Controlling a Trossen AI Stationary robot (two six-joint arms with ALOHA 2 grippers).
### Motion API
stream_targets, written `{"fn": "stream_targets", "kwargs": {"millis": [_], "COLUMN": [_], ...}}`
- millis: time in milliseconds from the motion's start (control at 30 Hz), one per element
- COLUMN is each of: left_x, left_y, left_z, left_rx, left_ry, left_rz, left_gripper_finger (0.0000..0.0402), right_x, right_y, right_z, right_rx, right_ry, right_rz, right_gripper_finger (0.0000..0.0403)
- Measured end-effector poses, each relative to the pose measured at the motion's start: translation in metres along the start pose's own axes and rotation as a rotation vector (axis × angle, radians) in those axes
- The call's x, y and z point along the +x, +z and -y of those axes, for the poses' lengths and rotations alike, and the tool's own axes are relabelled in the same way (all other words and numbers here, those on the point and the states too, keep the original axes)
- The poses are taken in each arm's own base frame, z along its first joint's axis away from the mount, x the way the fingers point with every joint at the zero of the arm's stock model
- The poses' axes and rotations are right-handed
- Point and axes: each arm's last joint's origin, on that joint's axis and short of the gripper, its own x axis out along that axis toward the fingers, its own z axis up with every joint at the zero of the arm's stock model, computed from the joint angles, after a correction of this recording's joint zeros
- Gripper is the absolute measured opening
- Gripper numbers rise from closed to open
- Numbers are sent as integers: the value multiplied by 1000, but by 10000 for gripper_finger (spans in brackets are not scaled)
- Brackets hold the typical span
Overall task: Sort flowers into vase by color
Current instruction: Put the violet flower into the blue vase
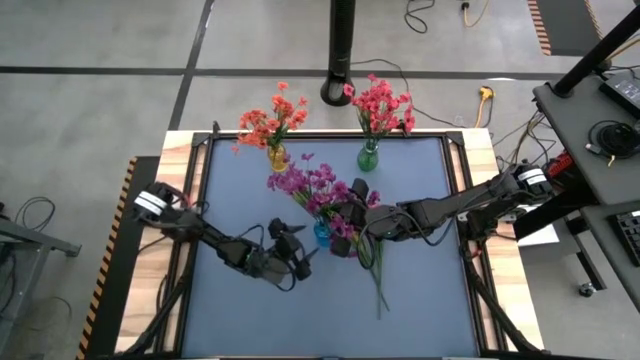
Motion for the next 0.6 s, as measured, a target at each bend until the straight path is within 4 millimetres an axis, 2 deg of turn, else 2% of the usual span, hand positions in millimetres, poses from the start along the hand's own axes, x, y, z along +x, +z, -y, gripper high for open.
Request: {"fn": "stream_targets", "kwargs": {"millis": [167,367,600], "left_x": [5,5,14], "left_y": [-1,-3,-10], "left_z": [-7,-16,-16], "left_rx": [29,-22,-38], "left_ry": [-31,-93,-103], "left_rz": [2,46,62], "left_gripper_finger": [343,343,343], "right_x": [0,0,0], "right_y": [0,0,0], "right_z": [0,0,0], "right_rx": [-6,-6,-12], "right_ry": [0,0,-1], "right_rz": [0,0,0], "right_gripper_finger": [68,68,68]}}
